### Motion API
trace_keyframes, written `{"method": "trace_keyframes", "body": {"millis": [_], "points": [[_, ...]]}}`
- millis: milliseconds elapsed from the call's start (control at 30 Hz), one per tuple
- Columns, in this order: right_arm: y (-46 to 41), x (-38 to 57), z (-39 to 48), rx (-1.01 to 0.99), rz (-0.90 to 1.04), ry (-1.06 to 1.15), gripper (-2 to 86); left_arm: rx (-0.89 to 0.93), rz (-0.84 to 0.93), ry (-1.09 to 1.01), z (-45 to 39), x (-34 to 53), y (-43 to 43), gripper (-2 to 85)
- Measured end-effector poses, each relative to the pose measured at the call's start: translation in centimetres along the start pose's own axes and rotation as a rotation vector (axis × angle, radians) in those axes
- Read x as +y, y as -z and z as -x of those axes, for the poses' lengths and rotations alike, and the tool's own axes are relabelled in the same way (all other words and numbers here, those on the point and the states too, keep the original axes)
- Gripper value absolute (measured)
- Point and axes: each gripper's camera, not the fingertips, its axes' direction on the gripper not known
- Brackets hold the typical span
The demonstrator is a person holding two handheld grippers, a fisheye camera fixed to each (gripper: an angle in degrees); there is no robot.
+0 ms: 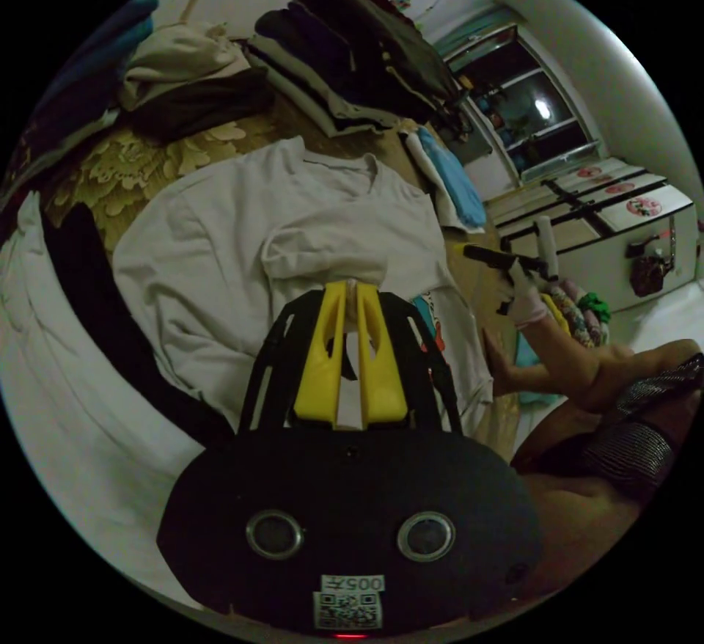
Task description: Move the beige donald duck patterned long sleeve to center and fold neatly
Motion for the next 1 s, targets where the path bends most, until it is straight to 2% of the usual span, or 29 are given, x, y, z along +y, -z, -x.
{"method": "trace_keyframes", "body": {"millis": [167,233,267,467,600,733,833,933,1000], "points": [[-3.2,-0.5,3.7,0.161,0.119,0.079,6.0,0.033,-0.034,0.031,3.4,0.3,3.3,4.0],[-3.5,-0.6,4.9,0.307,0.107,0.097,0.9,0.037,-0.021,0.030,4.3,0.3,3.9,4.0],[-3.4,-0.6,5.0,0.316,0.102,0.099,0.1,0.045,-0.020,0.027,4.7,0.3,4.4,4.0],[-0.7,-0.5,3.5,0.166,-0.007,-0.008,-1.6,0.164,-0.090,0.017,6.5,0.2,7.8,4.0],[1.2,-0.2,0.2,0.033,-0.080,-0.174,-1.6,0.254,-0.124,0.053,8.3,0.1,9.1,4.0],[-0.1,0.0,-2.6,-0.069,-0.019,-0.322,-1.4,0.117,-0.069,0.238,12.0,0.9,9.1,4.1],[-0.5,0.5,-3.9,-0.110,0.010,-0.445,-1.1,0.158,-0.044,0.324,13.8,2.1,9.3,3.6],[1.1,0.8,-3.6,-0.082,-0.066,-0.457,-0.9,0.023,-0.042,0.319,13.4,2.8,10.9,2.4],[2.2,0.0,-2.2,-0.088,-0.129,-0.357,-0.7,-0.094,-0.072,0.286,12.5,2.9,12.3,2.2]]}}
